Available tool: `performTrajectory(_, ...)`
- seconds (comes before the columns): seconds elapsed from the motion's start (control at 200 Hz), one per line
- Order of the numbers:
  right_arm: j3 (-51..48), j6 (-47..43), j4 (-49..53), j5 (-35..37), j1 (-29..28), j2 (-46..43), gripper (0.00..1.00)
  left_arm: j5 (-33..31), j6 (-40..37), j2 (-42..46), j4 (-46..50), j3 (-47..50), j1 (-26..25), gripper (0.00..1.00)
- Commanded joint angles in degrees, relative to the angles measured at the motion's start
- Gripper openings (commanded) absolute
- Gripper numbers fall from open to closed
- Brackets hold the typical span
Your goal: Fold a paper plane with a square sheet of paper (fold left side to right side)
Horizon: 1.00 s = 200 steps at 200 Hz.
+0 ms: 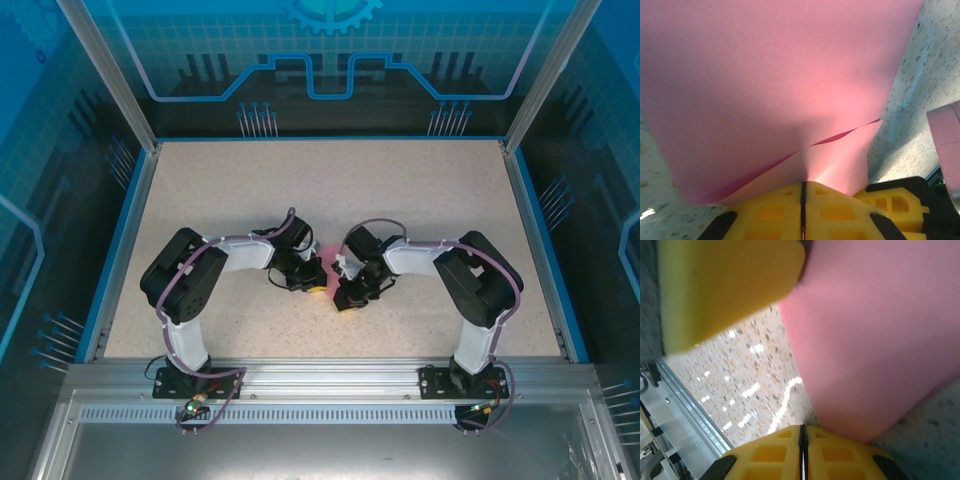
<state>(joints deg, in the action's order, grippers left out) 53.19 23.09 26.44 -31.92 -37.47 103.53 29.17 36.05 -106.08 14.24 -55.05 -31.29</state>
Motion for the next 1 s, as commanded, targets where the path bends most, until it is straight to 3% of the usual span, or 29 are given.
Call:
performTrajectory(0.0,-1.3,0.7,4.5,0.1,0.1,-3.9,0.07,-5.8,-0.4,-2.0,4.4,1.5,-0.3,0.09)
performTrajectory(0.185,0.0,2.5,3.2,-1.4,0.1,-6.8,0.02,-5.8,-0.5,-1.9,4.4,1.3,-0.3,0.1)
performTrajectory(0.595,2.4,6.6,1.1,3.3,0.9,1.9,0.0,-5.3,-0.4,-1.9,4.2,0.8,-0.3,0.1)
performTrajectory(0.995,-5.9,8.2,-0.3,4.6,4.9,1.8,0.0,-4.0,0.0,7.3,1.8,1.1,-0.9,0.18)
